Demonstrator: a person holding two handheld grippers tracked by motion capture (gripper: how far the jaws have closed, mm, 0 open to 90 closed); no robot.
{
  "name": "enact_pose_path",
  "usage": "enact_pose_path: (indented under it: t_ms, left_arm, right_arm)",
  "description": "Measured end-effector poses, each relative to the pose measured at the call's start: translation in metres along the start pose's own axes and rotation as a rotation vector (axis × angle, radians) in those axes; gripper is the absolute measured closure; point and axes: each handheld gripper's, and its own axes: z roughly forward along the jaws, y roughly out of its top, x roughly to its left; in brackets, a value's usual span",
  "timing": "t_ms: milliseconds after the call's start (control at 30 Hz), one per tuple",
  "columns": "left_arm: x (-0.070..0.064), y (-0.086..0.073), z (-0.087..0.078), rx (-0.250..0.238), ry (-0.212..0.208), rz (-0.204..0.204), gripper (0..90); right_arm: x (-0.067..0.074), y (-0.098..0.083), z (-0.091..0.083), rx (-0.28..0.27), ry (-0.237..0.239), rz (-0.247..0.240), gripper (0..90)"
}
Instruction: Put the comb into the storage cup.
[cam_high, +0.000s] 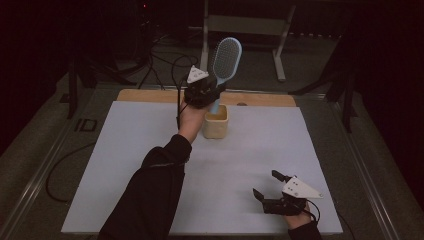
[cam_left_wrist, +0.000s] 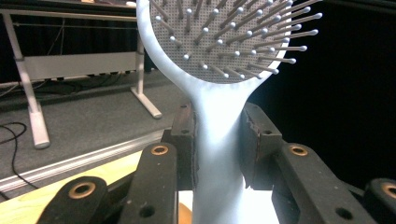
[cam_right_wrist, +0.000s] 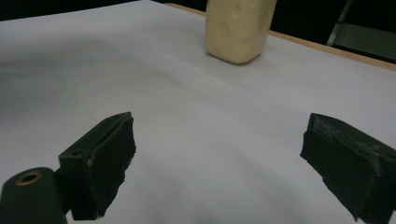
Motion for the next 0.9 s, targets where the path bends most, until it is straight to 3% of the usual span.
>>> enact_pose_path:
  t_ms: [533, 733, 900]
  left_arm:
    - [0.017, -0.02, 0.024, -0.047, 0.001, -0.015, 69.8]
    - [0.019, -0.026, 0.032, -0.054, 0.005, 0.008, 69.8]
    - [0.021, -0.037, 0.037, -0.075, 0.014, -0.011, 69.7]
  right_arm:
    - [0.0, -0.001, 0.0, -0.005, 0.009, 0.007, 9.1]
    - [-0.001, 0.0, -0.001, -0.009, 0.005, 0.015, 9.1]
    - [-0.001, -0.001, -0.001, -0.005, 0.007, 0.015, 9.1]
